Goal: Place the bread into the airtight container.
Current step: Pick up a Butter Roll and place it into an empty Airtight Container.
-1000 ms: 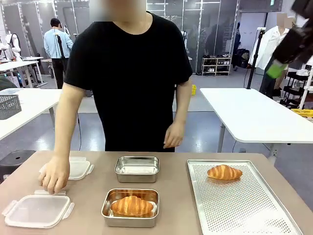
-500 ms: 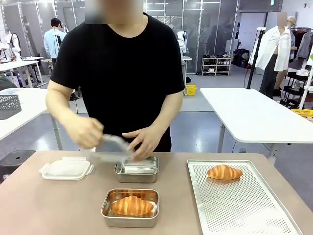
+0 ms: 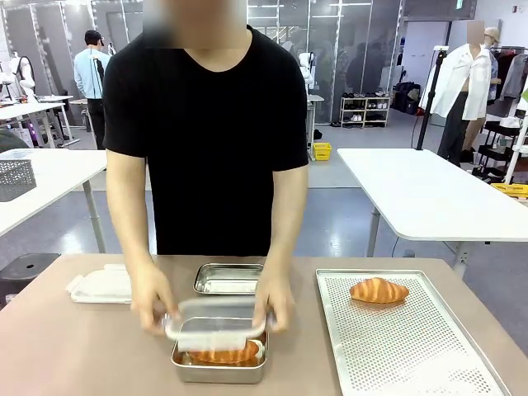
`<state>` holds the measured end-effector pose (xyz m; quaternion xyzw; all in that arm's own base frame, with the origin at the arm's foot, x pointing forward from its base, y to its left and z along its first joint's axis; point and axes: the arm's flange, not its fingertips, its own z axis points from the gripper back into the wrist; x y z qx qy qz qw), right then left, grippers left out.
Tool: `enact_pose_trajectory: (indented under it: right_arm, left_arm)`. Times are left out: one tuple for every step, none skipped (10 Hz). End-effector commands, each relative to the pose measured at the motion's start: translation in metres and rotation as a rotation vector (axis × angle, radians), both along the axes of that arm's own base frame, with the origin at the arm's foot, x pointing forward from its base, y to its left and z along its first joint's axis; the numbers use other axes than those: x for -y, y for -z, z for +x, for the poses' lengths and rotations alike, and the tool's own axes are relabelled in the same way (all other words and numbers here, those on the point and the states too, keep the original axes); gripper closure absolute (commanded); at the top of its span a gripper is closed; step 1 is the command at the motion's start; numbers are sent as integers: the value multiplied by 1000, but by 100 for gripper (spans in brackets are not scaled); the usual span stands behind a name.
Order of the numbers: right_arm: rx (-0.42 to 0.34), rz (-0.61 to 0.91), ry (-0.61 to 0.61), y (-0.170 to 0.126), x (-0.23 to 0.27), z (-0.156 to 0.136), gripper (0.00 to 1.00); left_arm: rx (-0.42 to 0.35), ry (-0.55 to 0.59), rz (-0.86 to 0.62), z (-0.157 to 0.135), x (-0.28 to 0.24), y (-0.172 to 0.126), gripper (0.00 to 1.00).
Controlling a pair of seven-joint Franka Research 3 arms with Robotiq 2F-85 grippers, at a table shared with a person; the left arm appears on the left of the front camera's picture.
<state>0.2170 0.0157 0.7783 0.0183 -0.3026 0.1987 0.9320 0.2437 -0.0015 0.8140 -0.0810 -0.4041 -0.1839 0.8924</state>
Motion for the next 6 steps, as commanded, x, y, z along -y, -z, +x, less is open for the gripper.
enact_pose_trajectory:
  right_arm:
    - [-2,-11,-1,0,0,1,0]
    - [-2,-11,-1,0,0,1,0]
    - [-2,-11,-1,0,0,1,0]
    - [-2,-11,-1,0,0,1,0]
    - [-2,-11,-1,0,0,1,0]
    - [-2,-11,-1,0,0,1,0]
  left_arm:
    - [3,2,10,0,0,-2,0]
    - [3,2,10,0,0,-2,0]
    - [3,2,10,0,0,-2,0]
    - [3,2,10,0,0,-2,0]
    - [3,2,10,0,0,-2,0]
    - [3,2,10,0,0,-2,0]
